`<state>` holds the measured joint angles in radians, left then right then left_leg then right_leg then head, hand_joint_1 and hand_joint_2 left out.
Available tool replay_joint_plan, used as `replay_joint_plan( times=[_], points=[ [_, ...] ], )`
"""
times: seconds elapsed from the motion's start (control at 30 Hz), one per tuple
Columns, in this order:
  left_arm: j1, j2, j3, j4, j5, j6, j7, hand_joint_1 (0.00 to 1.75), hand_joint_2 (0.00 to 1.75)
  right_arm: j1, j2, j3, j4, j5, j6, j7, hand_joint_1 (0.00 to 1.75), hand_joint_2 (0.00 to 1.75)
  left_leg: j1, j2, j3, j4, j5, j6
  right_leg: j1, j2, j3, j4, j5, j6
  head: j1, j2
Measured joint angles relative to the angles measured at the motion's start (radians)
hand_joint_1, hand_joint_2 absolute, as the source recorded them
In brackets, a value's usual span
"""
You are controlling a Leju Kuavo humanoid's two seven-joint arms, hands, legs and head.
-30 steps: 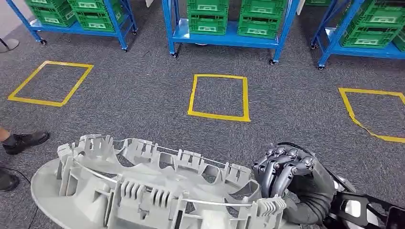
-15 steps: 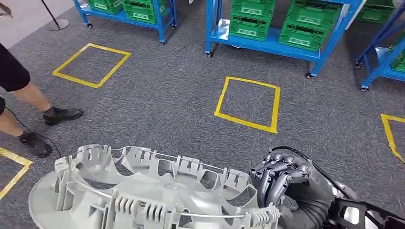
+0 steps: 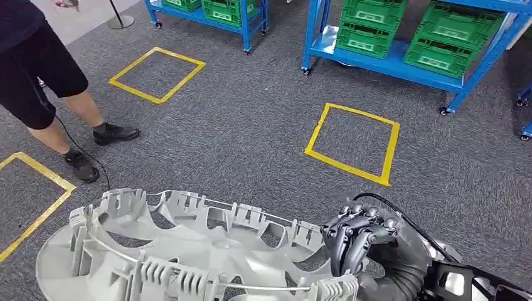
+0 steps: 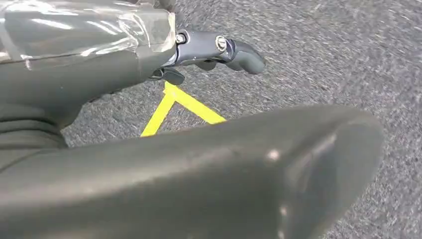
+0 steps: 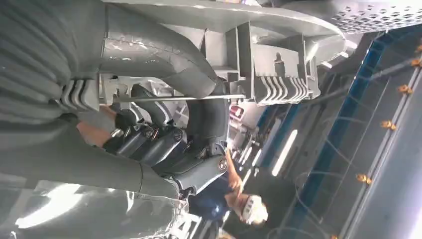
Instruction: Take the parts from the cabinet and place them on the table.
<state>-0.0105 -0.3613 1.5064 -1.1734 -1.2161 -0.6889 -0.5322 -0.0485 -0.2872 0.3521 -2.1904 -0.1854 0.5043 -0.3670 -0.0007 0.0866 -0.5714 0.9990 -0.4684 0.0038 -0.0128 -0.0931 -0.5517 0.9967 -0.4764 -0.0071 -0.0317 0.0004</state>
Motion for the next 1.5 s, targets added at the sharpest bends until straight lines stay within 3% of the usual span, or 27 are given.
replay_joint_plan(
  times=[0.13,0.17,0.2,0.23,0.3,0.33,0.4,0.47,0.5,0.53,0.63,0.67,0.73,0.8,0.87,0.9,0.97,1.0,1.03,1.17,1.23,1.27,1.33,1.37,1.43,1.47,1.5],
  points=[
    [-0.002,0.001,0.001,0.001,0.0,-0.001,-0.001,0.0,0.0,-0.001,0.002,0.001,-0.001,0.0,0.0,0.0,1.75,1.75,-0.009,-0.047,-0.013,0.0,0.007,0.017,0.005,-0.037,0.003,-0.005,-0.001,0.02,0.001,0.0],
    [-0.001,0.0,0.001,0.002,-0.001,-0.002,-0.001,0.0,0.0,-0.001,0.001,0.0,-0.003,0.0,0.0,0.001,1.75,1.75,0.006,-0.063,0.008,-0.02,0.022,0.028,0.002,-0.021,-0.002,0.0,-0.008,0.028,0.001,0.0],
    [-0.002,-0.002,0.0,0.003,-0.001,-0.003,-0.003,0.0,0.0,-0.002,0.001,0.002,-0.004,0.002,0.0,0.003,1.75,1.75,0.004,-0.075,0.009,-0.024,0.025,0.031,-0.002,0.032,-0.01,0.028,-0.027,0.024,0.008,0.0],
    [-0.005,-0.001,0.0,0.005,-0.001,-0.005,-0.003,0.0,0.0,-0.002,0.001,0.001,-0.004,0.001,0.0,0.003,1.75,1.75,0.004,-0.083,0.006,-0.023,0.03,0.038,-0.002,0.067,-0.041,0.096,-0.06,0.015,0.01,0.0],
    [-0.009,-0.003,0.0,0.013,-0.003,-0.009,-0.003,0.0,0.0,0.0,0.0,0.001,-0.003,0.001,0.0,0.003,1.75,1.75,0.002,-0.113,0.003,-0.022,0.031,0.04,-0.002,0.087,-0.124,0.265,-0.121,0.009,0.014,0.0],
    [-0.009,-0.003,0.0,0.019,-0.006,-0.01,-0.003,0.0,0.0,0.0,0.0,0.002,-0.003,0.002,0.0,0.003,1.75,1.75,0.001,-0.128,0.002,-0.02,0.031,0.04,-0.002,0.089,-0.151,0.316,-0.132,0.014,0.014,0.0],
    [-0.009,-0.003,0.0,0.027,-0.009,-0.01,-0.003,0.0,0.0,0.0,-0.001,0.002,0.0,0.001,0.0,0.003,1.75,1.75,0.001,-0.159,0.002,-0.017,0.03,0.039,-0.004,0.089,-0.13,0.26,-0.093,0.033,0.014,0.0],
    [-0.009,-0.004,0.0,0.035,-0.011,-0.011,-0.003,0.0,0.0,-0.001,-0.002,0.002,0.0,0.001,0.001,0.003,1.75,1.75,0.004,-0.192,0.002,-0.008,0.027,0.034,-0.011,0.112,-0.038,0.06,-0.011,0.053,0.015,0.0],
    [-0.009,-0.004,0.0,0.037,-0.011,-0.011,-0.003,0.0,0.0,-0.003,-0.002,0.002,0.0,0.0,0.001,0.003,1.75,1.75,0.005,-0.202,-0.002,-0.002,0.024,0.029,-0.016,0.156,-0.017,0.013,0.001,0.047,0.016,0.0],
    [-0.009,-0.004,0.0,0.039,-0.011,-0.011,-0.003,0.0,0.0,-0.003,-0.001,0.002,0.001,0.0,0.001,0.003,1.75,1.75,-0.003,-0.214,-0.009,0.006,0.021,0.022,-0.009,0.161,-0.014,0.008,0.004,0.035,0.017,0.0],
    [-0.005,-0.004,0.001,0.042,-0.011,-0.012,-0.003,0.0,0.0,-0.008,-0.002,0.003,0.002,-0.001,0.002,0.002,1.75,1.75,0.003,-0.236,-0.023,0.004,0.026,0.011,-0.003,0.133,-0.018,0.015,0.005,0.016,0.015,0.0],
    [-0.004,-0.003,0.001,0.042,-0.012,-0.013,-0.003,0.0,0.0,-0.011,-0.002,0.004,0.002,-0.002,0.003,0.003,1.75,1.75,0.005,-0.227,-0.031,0.012,0.021,0.006,-0.014,0.12,-0.016,0.01,0.008,0.008,0.016,0.0],
    [-0.006,-0.003,0.0,0.042,-0.014,-0.017,-0.005,0.0,0.0,-0.016,-0.001,0.007,0.003,-0.008,0.003,0.006,1.75,1.75,0.0,-0.121,-0.068,0.092,-0.029,-0.007,-0.009,0.1,-0.012,0.01,0.004,-0.005,0.005,0.0],
    [-0.008,-0.002,0.0,0.043,-0.014,-0.023,-0.009,0.0,0.0,-0.018,-0.002,0.009,0.003,-0.015,0.003,0.008,1.75,1.75,0.007,-0.093,-0.156,0.264,-0.107,-0.013,-0.004,0.073,-0.013,0.01,0.001,-0.009,0.005,0.0],
    [-0.007,-0.002,0.0,0.046,-0.018,-0.025,-0.011,0.0,0.0,-0.017,-0.003,0.013,0.008,-0.016,0.003,0.008,1.75,1.75,0.011,-0.092,-0.198,0.339,-0.117,-0.014,-0.002,0.046,-0.013,0.011,-0.001,-0.011,0.005,0.0],
    [-0.007,-0.002,0.0,0.046,-0.018,-0.025,-0.013,0.0,0.0,-0.017,-0.004,0.014,0.01,-0.016,0.002,0.008,1.75,1.75,0.011,-0.089,-0.18,0.299,-0.088,-0.013,-0.001,0.033,-0.012,0.011,-0.002,-0.011,0.005,0.0],
    [-0.007,-0.002,0.0,0.046,-0.022,-0.025,-0.018,0.0,0.0,-0.018,-0.006,0.016,0.011,-0.016,0.001,0.006,1.75,1.75,0.009,-0.071,-0.093,0.137,-0.014,-0.004,0.002,0.012,-0.008,0.01,-0.005,-0.009,0.004,0.0],
    [-0.007,-0.001,0.0,0.046,-0.026,-0.024,-0.021,0.0,0.0,-0.019,-0.006,0.017,0.011,-0.014,0.0,0.006,1.75,1.75,-0.001,-0.024,-0.033,0.039,0.015,0.01,0.005,0.001,-0.004,0.01,-0.008,-0.007,0.005,0.0],
    [-0.011,0.001,0.0,0.047,-0.031,-0.023,-0.023,0.0,0.0,-0.018,-0.007,0.017,0.011,-0.013,0.0,0.005,1.75,1.75,-0.006,-0.005,-0.022,0.016,0.008,0.011,0.014,-0.009,-0.003,0.011,-0.012,0.0,0.007,0.0],
    [-0.008,0.001,0.001,0.048,-0.036,-0.019,-0.025,0.0,0.0,-0.021,-0.011,0.023,0.014,-0.009,0.0,0.005,1.75,1.75,-0.01,-0.055,-0.022,-0.002,0.02,0.03,0.012,-0.047,0.01,-0.003,-0.013,0.019,0.006,0.0],
    [-0.008,-0.001,0.0,0.05,-0.038,-0.017,-0.024,0.0,0.0,-0.024,-0.018,0.025,0.016,-0.009,0.001,0.005,1.75,1.75,0.003,-0.077,0.002,-0.025,0.037,0.04,0.005,0.044,-0.016,0.061,-0.049,0.014,0.012,0.0],
    [-0.012,-0.001,0.0,0.052,-0.038,-0.015,-0.023,0.0,0.0,-0.024,-0.02,0.026,0.017,-0.009,0.001,0.006,1.75,1.75,0.004,-0.091,0.0,-0.026,0.036,0.04,0.005,0.074,-0.052,0.135,-0.082,0.009,0.016,0.0],
    [-0.012,-0.004,0.0,0.059,-0.036,-0.013,-0.016,0.0,0.0,-0.023,-0.024,0.03,0.023,-0.011,0.001,0.008,1.75,1.75,0.001,-0.124,-0.002,-0.024,0.036,0.04,0.005,0.087,-0.133,0.293,-0.14,0.006,0.018,0.0],
    [-0.011,-0.004,0.0,0.062,-0.035,-0.012,-0.015,0.0,0.0,-0.023,-0.026,0.033,0.025,-0.011,0.001,0.01,1.75,1.75,0.001,-0.137,-0.003,-0.023,0.036,0.04,0.005,0.088,-0.147,0.314,-0.14,0.012,0.018,0.0],
    [-0.009,-0.004,0.0,0.066,-0.035,-0.011,-0.013,0.0,0.0,-0.024,-0.03,0.039,0.029,-0.011,0.001,0.013,1.75,1.75,0.002,-0.169,-0.002,-0.018,0.034,0.038,0.003,0.09,-0.11,0.227,-0.089,0.032,0.018,0.0],
    [-0.008,-0.004,0.0,0.068,-0.034,-0.011,-0.013,0.0,0.0,-0.024,-0.032,0.04,0.03,-0.011,0.001,0.014,1.75,1.75,0.003,-0.19,-0.002,-0.012,0.031,0.034,-0.002,0.102,-0.055,0.105,-0.036,0.046,0.018,0.0],
    [-0.008,-0.004,0.0,0.069,-0.035,-0.011,-0.013,0.0,0.0,-0.025,-0.033,0.043,0.03,-0.011,0.001,0.014,1.75,1.75,0.004,-0.205,-0.002,-0.006,0.028,0.029,-0.009,0.134,-0.011,0.006,0.0,0.049,0.018,0.0]
  ],
)
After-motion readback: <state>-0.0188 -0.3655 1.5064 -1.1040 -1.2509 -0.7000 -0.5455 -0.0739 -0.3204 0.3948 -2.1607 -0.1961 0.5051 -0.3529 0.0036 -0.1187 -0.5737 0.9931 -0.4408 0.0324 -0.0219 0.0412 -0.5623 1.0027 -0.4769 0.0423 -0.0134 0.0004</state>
